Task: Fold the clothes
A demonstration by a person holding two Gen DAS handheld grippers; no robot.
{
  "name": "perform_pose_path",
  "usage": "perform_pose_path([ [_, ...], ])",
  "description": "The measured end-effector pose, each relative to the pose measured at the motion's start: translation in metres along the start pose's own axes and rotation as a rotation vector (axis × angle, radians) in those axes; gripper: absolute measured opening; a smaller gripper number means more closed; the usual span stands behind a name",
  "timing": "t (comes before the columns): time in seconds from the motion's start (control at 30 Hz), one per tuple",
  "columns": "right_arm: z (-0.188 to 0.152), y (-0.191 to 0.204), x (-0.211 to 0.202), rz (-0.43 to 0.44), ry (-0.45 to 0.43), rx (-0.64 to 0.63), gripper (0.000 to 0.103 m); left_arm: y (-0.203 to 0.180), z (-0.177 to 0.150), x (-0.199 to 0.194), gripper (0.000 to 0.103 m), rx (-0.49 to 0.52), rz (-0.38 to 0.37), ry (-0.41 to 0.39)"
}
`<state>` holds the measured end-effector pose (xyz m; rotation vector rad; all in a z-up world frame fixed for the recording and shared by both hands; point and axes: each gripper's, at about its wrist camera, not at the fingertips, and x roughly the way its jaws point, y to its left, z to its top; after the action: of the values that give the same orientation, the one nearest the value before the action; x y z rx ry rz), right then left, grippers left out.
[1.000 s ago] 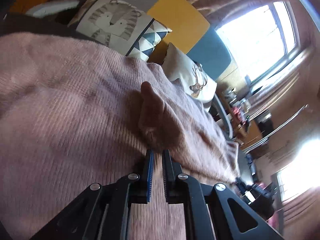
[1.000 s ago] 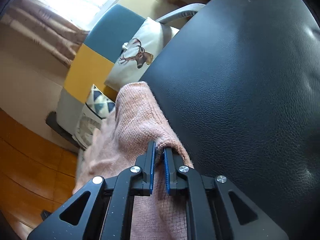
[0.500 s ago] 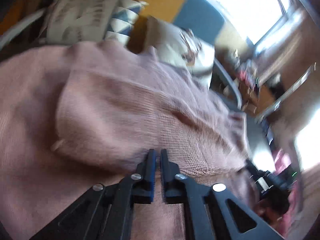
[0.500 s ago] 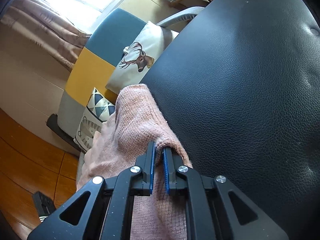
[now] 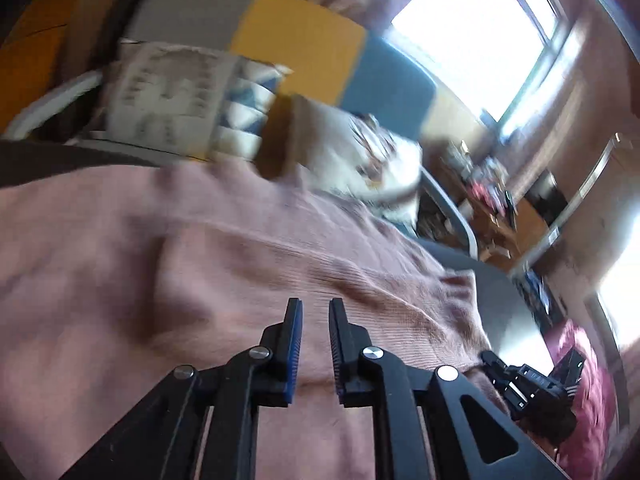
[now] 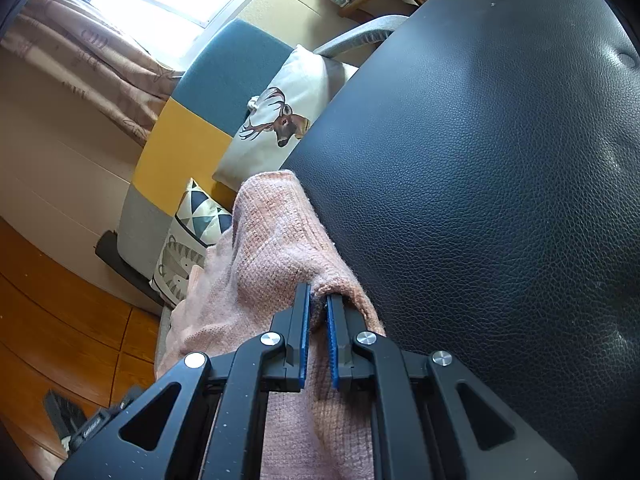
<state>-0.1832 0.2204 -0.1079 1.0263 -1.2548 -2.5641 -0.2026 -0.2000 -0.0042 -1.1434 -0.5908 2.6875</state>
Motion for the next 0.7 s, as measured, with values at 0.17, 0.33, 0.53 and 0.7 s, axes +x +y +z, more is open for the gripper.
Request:
perform_pose_path([
  [0.17,0.002,0.002,0.0,0.005,0.027,0.003,0.008,0.025,-0.007,0.029,0.01,-0.058,0.014,0.033],
  [0.33,0.002,0.018,-0.02,0.01,0.115,-0.008,0.028,0.043,-0.011,0.03,0.01,-0.143,-0.065,0.024],
  [0.53,0.012,0.105,-0.027,-0.064,0.04,-0.47,0.033,0.042,-0.012,0.034,0.01,-0.133,-0.061,0.02],
  [0.7,0.02,0.134,0.07,-0.173,0.2,-0.716,0.023,0.049,-0.012,0.037,0.01,-0.165,-0.1,0.015],
])
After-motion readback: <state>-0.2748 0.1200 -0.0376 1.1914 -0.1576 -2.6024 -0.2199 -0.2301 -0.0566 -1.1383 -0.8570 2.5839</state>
